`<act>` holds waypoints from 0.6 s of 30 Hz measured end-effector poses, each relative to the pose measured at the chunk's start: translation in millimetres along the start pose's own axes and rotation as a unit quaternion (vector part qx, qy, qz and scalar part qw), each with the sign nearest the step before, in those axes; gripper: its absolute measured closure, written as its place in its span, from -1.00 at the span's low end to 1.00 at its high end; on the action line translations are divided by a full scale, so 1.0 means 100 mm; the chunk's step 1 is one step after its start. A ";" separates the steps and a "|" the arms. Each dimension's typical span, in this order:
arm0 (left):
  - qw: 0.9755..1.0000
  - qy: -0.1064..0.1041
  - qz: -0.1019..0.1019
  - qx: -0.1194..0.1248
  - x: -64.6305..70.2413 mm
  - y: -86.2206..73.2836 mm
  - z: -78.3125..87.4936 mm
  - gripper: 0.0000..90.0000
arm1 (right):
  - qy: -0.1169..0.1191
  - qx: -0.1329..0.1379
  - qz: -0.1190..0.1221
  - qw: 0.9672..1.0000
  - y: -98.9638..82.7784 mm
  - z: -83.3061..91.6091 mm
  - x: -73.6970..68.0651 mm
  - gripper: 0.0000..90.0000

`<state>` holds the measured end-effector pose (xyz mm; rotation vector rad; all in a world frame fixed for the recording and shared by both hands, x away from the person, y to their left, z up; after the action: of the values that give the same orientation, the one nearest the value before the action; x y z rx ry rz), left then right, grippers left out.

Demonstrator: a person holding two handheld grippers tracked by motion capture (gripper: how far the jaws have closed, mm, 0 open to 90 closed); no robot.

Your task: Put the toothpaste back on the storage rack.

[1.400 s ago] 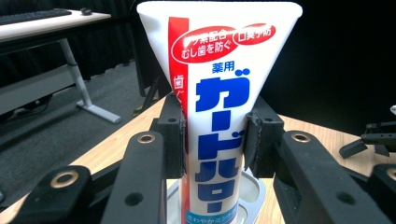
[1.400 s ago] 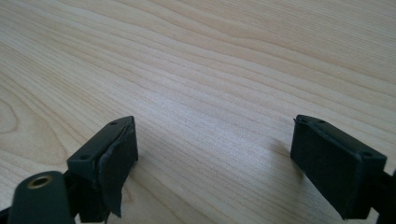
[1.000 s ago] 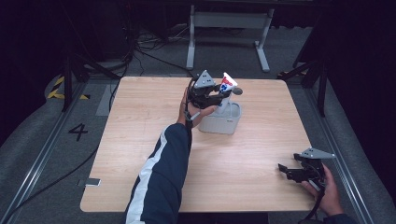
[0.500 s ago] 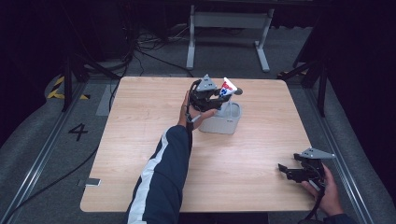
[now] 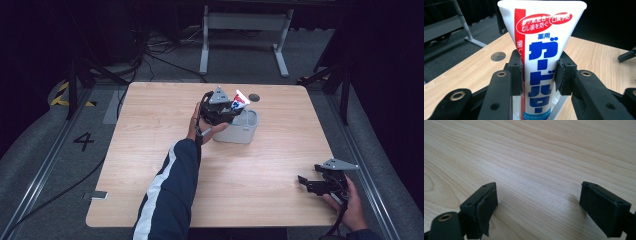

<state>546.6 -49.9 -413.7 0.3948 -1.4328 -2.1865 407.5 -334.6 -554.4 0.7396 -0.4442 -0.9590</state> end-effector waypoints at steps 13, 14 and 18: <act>0.999 0.015 -0.008 -0.032 -0.03 -0.14 -0.01 0.42 | 0.000 0.000 0.000 1.000 0.00 0.00 0.00 -0.66; 0.999 0.015 -0.008 -0.032 -0.03 -0.14 -0.01 0.42 | 0.000 0.000 0.000 1.000 0.00 0.00 0.00 -0.66; 0.998 0.020 -0.014 -0.051 -0.01 -0.18 0.00 0.41 | 0.000 0.000 0.000 1.000 0.00 0.00 0.00 -0.66</act>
<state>543.1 -43.3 -430.6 0.4234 -1.2945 -2.2513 407.5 -334.6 -554.4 0.7393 -0.4434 -0.9592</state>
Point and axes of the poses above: each handheld gripper's, and its own axes: z roughly backward along the jaws, y roughly out of its top, x roughly to its right, the point moved 10 cm from there along -z, roughly forward along the jaws, and after that the axes turned 2 degrees about z, right-handed, at the moved point
